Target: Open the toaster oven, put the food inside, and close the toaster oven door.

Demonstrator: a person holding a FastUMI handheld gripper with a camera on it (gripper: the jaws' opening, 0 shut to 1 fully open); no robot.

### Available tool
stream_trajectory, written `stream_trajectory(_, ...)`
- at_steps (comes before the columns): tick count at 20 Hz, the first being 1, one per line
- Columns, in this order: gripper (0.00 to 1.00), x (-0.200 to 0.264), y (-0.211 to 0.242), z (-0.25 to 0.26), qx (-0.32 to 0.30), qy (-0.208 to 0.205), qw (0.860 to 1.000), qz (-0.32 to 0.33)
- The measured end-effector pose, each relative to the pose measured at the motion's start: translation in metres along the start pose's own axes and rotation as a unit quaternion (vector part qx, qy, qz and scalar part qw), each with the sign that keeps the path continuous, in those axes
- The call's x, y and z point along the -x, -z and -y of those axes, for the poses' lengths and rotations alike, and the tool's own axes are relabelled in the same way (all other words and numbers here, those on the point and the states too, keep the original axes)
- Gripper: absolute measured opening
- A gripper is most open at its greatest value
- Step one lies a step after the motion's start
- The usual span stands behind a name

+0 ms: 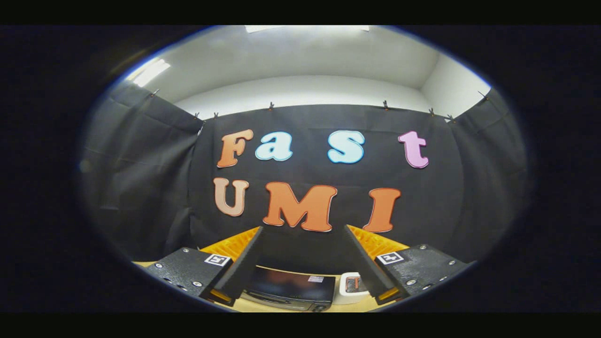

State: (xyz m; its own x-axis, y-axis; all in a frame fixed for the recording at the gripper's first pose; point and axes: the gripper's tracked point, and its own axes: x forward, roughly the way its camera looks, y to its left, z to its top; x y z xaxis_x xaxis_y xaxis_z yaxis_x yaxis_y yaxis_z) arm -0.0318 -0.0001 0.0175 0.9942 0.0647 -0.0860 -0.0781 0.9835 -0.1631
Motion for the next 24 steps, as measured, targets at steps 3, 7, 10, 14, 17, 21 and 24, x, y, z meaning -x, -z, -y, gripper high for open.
stream_trajectory(3, 0.97, 0.000, -0.011, 0.010, -0.022, -0.003, 1.000, 0.013)
stream_trajectory(7, 0.97, 0.001, -0.004, 0.030, -0.019, 0.023, 1.000, 0.007)
stream_trajectory(10, 0.97, 0.002, -0.001, 0.039, -0.006, 0.033, 0.999, 0.008)
stream_trajectory(14, 0.97, 0.006, -0.006, 0.043, -0.011, 0.036, 0.999, 0.021)
stream_trajectory(17, 0.97, 0.008, -0.011, 0.041, -0.020, 0.032, 0.999, 0.034)
stream_trajectory(21, 0.97, 0.013, -0.010, 0.045, -0.035, 0.031, 0.998, 0.036)
stream_trajectory(24, 0.97, 0.016, -0.008, 0.049, -0.028, 0.033, 0.998, 0.045)
